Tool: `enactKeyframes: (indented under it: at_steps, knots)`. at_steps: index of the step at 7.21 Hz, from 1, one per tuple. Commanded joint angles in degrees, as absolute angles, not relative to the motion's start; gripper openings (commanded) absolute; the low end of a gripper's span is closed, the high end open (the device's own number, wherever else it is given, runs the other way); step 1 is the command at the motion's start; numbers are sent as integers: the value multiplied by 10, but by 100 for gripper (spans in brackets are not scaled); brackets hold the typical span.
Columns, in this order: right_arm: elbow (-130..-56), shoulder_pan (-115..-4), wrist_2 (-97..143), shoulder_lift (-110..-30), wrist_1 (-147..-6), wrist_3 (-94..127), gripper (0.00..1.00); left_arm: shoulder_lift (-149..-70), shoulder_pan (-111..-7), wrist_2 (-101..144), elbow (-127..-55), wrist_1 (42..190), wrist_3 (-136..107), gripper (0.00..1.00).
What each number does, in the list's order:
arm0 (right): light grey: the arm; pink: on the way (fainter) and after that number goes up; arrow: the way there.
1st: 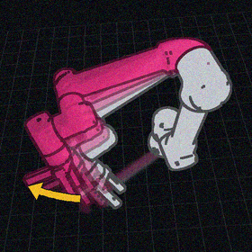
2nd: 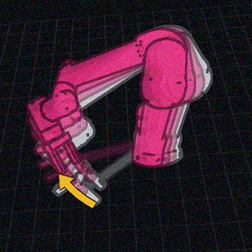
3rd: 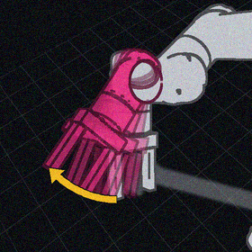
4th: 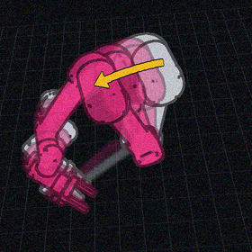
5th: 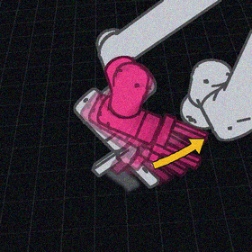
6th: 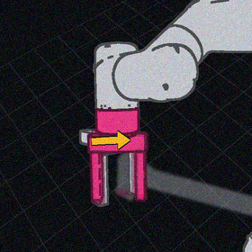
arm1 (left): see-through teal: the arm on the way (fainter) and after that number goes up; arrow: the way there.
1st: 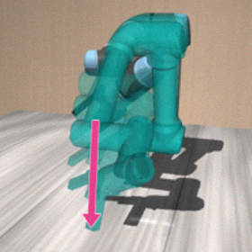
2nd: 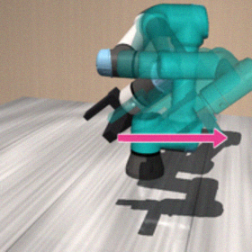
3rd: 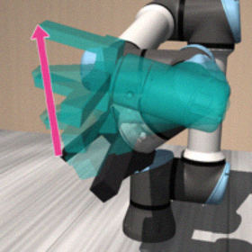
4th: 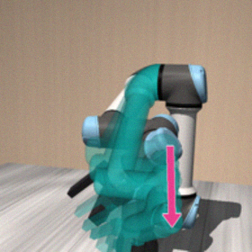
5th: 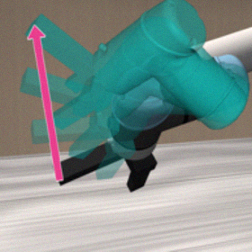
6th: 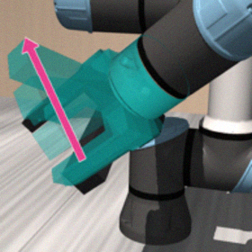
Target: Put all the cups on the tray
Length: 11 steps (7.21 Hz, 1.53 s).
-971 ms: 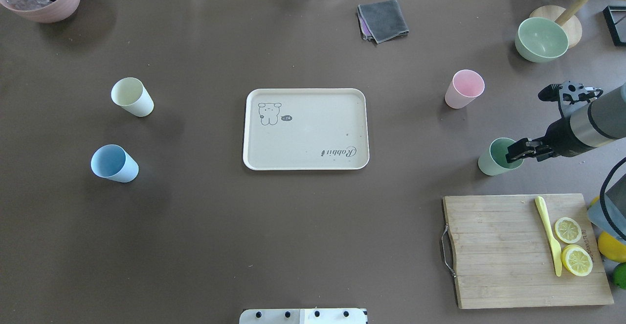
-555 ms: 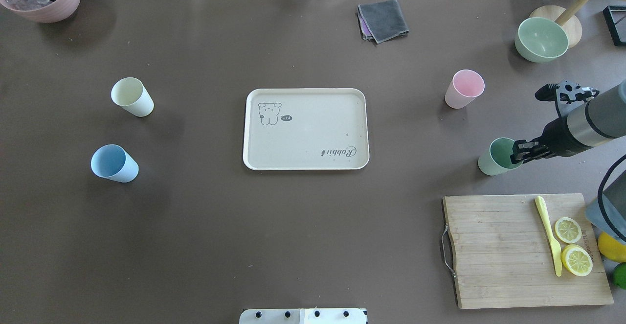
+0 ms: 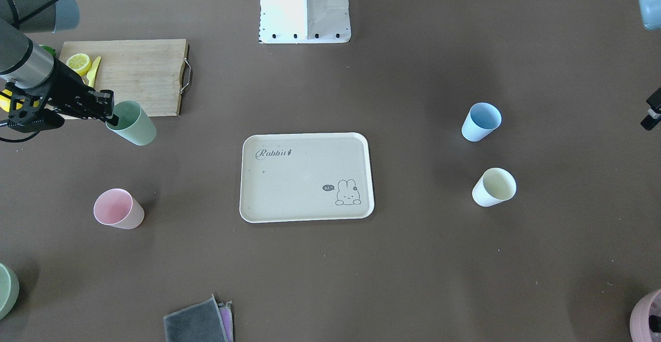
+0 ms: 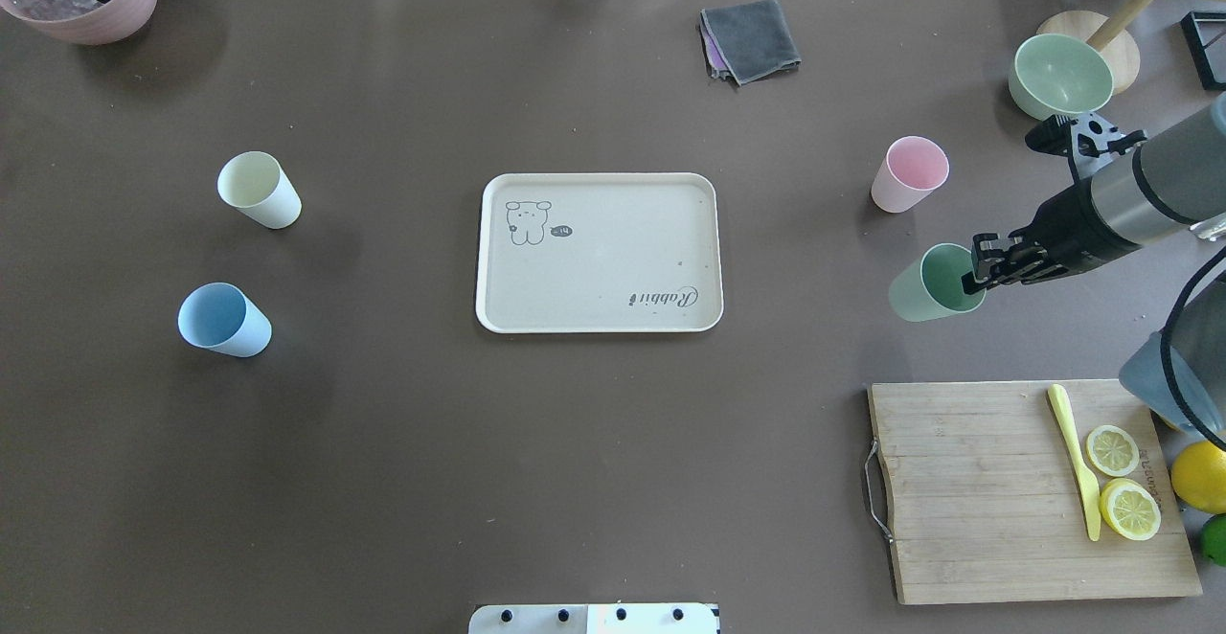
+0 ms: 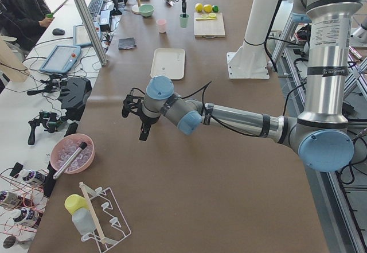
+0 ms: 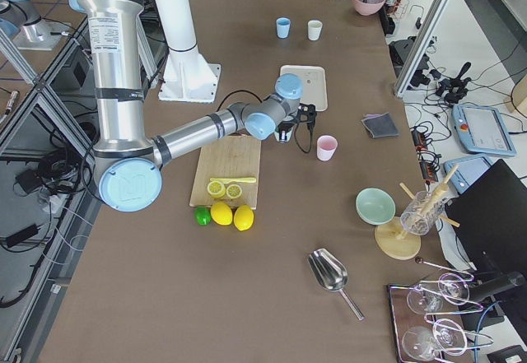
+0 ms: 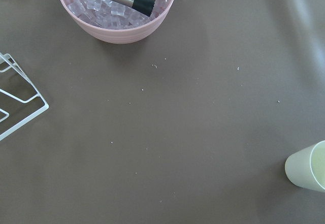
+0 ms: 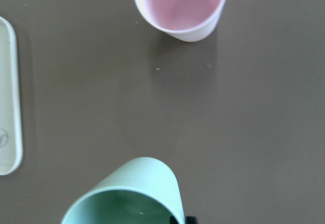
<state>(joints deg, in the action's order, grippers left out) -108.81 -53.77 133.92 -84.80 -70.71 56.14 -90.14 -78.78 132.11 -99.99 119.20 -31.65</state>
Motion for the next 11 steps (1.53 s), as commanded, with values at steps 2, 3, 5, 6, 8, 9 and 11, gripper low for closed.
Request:
enactKeyframes:
  at_steps: [2,3,5,6,8,9,11]
  knots:
    - [-1119,-534,1331,-714,-872,610,0,-925,-668,1314,-1005,1231,-454,98]
    - [-1116,-521,1315,-695,-880,620,0,-919,-624,1289,-1006,1271,-499,98]
    - [-1112,-507,1296,-649,-916,643,0,-897,-561,1269,-1007,1299,-504,98]
    - [-1106,-505,1293,-632,-926,643,0,-887,-550,1269,-1006,1312,-503,97]
    - [-1073,-482,1263,-606,-926,644,0,-886,-520,1268,-1011,1312,-504,97]
    - [-1061,-471,1253,-596,-926,644,0,-886,-513,1267,-1011,1312,-504,96]
    - [-1054,-453,1231,-589,-923,659,0,-885,-500,1259,-1008,1312,-504,78]
